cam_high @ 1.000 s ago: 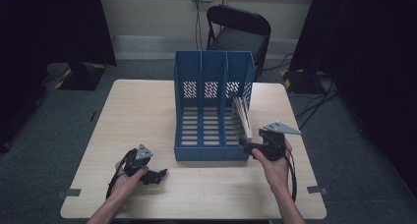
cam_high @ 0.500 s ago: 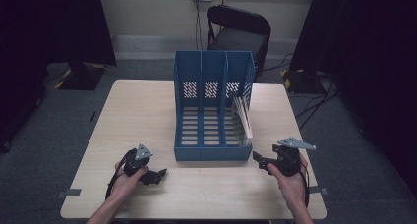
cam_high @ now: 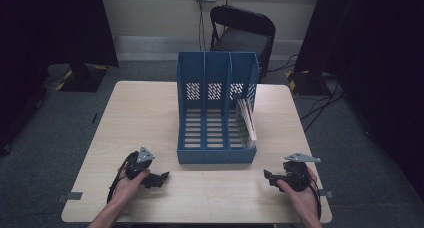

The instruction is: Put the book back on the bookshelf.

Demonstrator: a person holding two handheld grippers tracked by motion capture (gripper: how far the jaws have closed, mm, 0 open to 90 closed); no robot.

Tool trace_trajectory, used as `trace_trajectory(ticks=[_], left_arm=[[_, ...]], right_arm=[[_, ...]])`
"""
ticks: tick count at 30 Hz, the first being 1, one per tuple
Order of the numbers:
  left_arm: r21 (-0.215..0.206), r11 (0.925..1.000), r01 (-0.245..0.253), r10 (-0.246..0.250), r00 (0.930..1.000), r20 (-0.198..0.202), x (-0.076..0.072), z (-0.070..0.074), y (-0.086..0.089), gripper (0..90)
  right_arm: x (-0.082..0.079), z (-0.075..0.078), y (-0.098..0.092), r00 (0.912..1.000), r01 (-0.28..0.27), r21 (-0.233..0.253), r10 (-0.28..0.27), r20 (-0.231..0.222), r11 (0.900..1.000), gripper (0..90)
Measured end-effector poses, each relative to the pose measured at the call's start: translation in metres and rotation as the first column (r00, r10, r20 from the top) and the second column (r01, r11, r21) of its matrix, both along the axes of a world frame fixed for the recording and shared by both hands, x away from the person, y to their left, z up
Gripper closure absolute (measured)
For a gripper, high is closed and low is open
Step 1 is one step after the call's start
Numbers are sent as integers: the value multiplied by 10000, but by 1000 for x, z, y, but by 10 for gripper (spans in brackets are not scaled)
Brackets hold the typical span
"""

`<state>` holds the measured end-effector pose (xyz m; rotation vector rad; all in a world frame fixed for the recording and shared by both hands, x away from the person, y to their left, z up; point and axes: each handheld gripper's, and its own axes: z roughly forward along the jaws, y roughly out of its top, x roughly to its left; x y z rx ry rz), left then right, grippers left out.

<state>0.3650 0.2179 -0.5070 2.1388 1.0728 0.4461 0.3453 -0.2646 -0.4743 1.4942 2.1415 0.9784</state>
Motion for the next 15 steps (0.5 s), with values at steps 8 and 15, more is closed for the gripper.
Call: trace_trajectory(ticks=[8, 15], left_arm=[[18, 10000, 0, 0, 10000, -4, 0, 0, 0, 0], [18, 10000, -5, 5, 10000, -2, 0, 0, 0, 0]], right_arm=[[11, -18, 7, 9968, 236, -385, -264, -754, 9990, 169], [2, -31, 17, 9980, 162, -890, -106, 622, 9959, 124]])
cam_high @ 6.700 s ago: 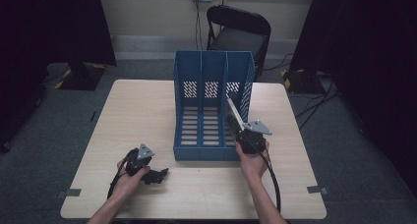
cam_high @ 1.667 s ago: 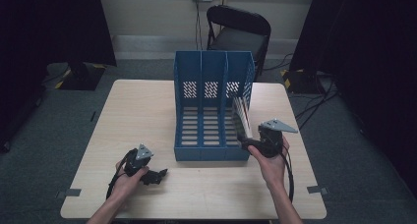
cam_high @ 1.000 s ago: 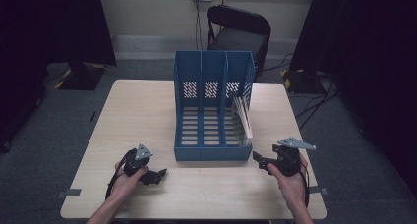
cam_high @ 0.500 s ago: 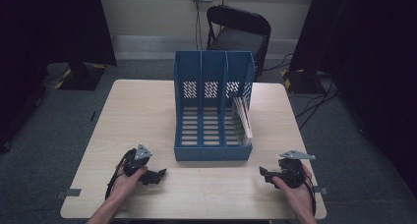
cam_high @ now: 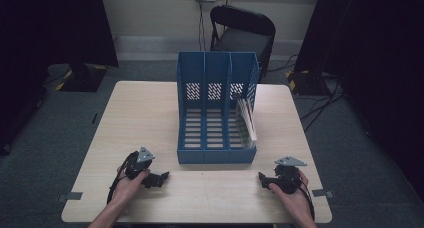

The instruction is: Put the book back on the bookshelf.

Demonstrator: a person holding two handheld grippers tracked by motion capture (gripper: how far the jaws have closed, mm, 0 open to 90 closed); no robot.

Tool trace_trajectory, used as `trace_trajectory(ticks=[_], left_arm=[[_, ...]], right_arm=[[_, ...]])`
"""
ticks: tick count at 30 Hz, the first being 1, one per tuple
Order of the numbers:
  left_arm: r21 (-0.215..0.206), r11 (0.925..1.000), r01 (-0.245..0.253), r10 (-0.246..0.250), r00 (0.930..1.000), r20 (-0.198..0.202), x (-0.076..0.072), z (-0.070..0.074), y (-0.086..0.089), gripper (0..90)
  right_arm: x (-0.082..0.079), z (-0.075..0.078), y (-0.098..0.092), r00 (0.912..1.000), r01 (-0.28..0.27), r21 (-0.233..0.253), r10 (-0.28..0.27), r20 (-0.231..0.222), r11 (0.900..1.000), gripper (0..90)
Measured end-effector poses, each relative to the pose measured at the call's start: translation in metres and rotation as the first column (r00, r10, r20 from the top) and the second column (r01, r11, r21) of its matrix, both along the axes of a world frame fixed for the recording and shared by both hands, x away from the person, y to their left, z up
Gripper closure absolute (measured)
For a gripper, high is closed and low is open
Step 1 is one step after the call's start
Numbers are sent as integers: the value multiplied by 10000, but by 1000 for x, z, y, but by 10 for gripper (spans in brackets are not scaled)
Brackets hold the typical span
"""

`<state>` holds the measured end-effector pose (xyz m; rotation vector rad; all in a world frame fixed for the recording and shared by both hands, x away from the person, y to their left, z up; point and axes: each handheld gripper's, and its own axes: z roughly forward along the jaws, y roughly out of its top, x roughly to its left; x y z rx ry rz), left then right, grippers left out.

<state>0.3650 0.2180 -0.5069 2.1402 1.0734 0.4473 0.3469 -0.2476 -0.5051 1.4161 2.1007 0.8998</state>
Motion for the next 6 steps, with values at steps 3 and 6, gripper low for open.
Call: trace_trajectory(ticks=[3, 6], left_arm=[[-4, 10000, -3, 3, 10000, 1, 0, 0, 0, 0], [-4, 10000, -1, 1, 10000, 1, 0, 0, 0, 0]], right_arm=[[0, -1, 0, 9999, -22, 45, 21, 103, 10000, 124], [0, -1, 0, 9999, -22, 41, 22, 112, 10000, 124]])
